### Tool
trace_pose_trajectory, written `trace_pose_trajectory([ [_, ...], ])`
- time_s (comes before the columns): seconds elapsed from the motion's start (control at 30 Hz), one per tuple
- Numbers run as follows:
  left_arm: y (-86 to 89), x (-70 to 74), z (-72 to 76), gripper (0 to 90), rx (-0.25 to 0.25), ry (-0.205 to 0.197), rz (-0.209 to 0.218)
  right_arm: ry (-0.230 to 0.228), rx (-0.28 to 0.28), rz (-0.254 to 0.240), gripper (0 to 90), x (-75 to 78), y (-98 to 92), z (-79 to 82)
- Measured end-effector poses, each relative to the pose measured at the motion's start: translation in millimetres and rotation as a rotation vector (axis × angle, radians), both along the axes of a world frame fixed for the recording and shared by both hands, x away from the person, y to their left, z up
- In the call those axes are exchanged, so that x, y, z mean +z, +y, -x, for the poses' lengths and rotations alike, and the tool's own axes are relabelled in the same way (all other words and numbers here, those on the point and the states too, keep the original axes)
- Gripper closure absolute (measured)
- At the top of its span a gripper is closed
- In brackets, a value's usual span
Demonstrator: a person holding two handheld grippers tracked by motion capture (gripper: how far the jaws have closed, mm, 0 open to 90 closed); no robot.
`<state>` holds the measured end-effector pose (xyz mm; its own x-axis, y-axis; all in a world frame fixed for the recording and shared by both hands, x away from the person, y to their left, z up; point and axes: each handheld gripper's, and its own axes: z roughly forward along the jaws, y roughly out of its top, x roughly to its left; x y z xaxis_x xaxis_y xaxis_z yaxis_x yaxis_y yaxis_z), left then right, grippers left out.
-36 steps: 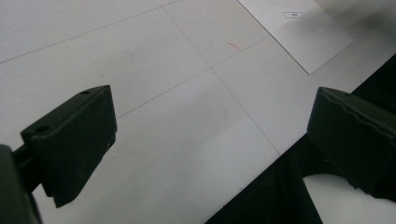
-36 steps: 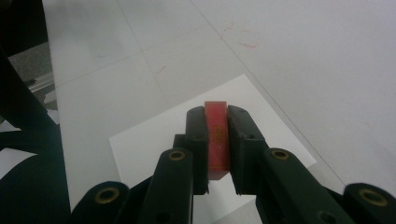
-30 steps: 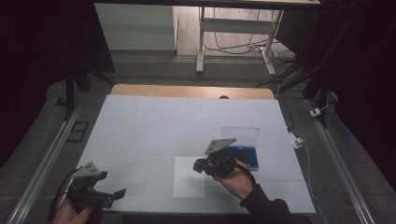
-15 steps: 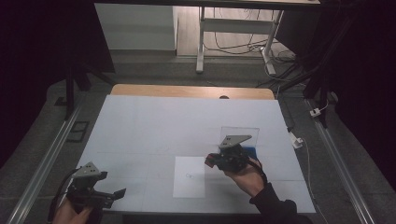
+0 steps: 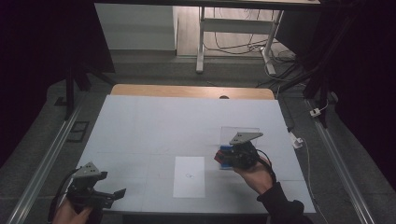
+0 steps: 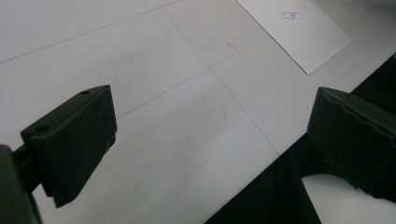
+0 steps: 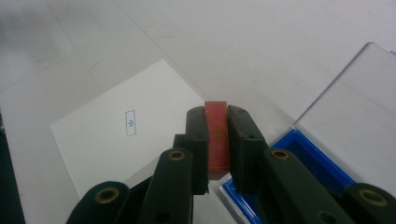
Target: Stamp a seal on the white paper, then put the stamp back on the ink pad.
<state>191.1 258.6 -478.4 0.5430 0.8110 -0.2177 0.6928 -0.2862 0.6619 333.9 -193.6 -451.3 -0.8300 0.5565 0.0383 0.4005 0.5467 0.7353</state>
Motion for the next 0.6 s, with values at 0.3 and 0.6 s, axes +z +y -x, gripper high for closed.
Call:
trace_pose_trajectory([
  [0.3,-0.4,-0.1,0.0,2.0,-0.001,0.0,0.0,-0.007,-0.031,-0.003,79.0,2.3,-11.3,-3.8],
  [0.6,-0.1,0.1,0.3,1.9,-0.002,-0.002,0.0,-0.013,-0.071,-0.001,79.0,3.1,-22.4,-8.2],
])
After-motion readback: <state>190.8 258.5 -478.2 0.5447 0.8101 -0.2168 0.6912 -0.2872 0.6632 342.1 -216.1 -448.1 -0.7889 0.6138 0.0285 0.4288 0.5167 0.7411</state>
